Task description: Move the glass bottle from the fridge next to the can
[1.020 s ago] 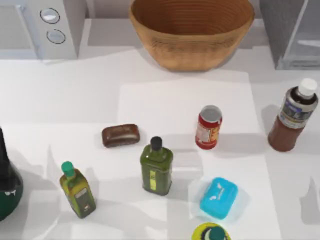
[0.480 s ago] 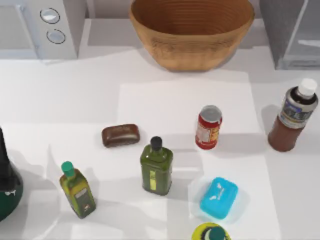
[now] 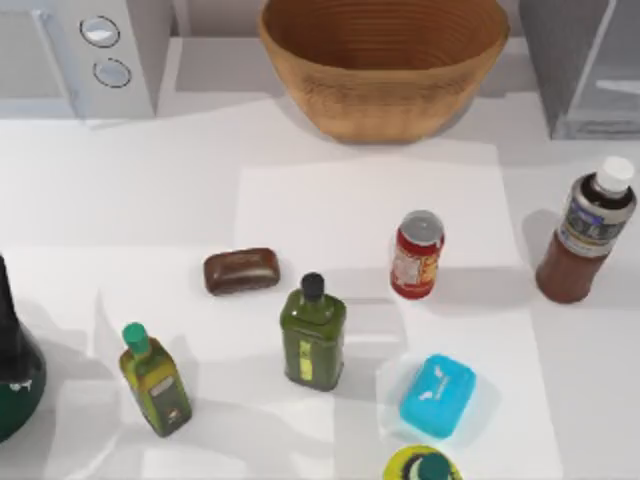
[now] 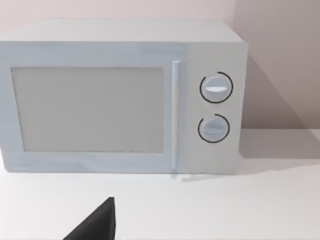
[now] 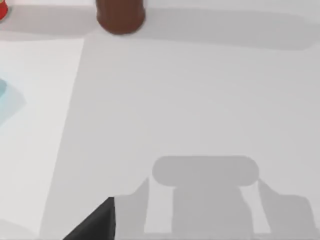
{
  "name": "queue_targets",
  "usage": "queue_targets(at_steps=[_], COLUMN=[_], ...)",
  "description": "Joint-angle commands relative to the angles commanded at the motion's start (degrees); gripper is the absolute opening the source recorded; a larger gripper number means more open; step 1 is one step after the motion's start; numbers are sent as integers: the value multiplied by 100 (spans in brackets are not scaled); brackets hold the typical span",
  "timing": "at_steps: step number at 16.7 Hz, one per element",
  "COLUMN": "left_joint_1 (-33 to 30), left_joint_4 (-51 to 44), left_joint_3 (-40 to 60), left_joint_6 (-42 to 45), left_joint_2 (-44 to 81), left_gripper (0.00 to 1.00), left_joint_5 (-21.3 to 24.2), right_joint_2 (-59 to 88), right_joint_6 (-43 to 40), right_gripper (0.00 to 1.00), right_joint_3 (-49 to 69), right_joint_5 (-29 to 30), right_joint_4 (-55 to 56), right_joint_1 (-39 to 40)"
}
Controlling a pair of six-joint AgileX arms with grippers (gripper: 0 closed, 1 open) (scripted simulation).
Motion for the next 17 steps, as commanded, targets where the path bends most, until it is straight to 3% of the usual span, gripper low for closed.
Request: queue_targets(at_steps=[3, 7, 17], left_joint_1=[0, 0, 0], left_joint_4=[0, 0, 0], left_joint_3=[0, 0, 0], left_joint_6=[0, 0, 0], left_joint_2=[0, 0, 0], left_gripper=[100, 100, 100], left_joint_5=[0, 0, 0], right_joint_2=[474, 1914, 8252], right_joint_6=[-513, -2023, -8582], right_gripper=[100, 100, 100], right_joint_3=[288, 947, 2818], right_joint_5=[-398, -1396, -4116], right_joint_4=[76, 157, 134], right_joint_1=[-532, -2037, -7509])
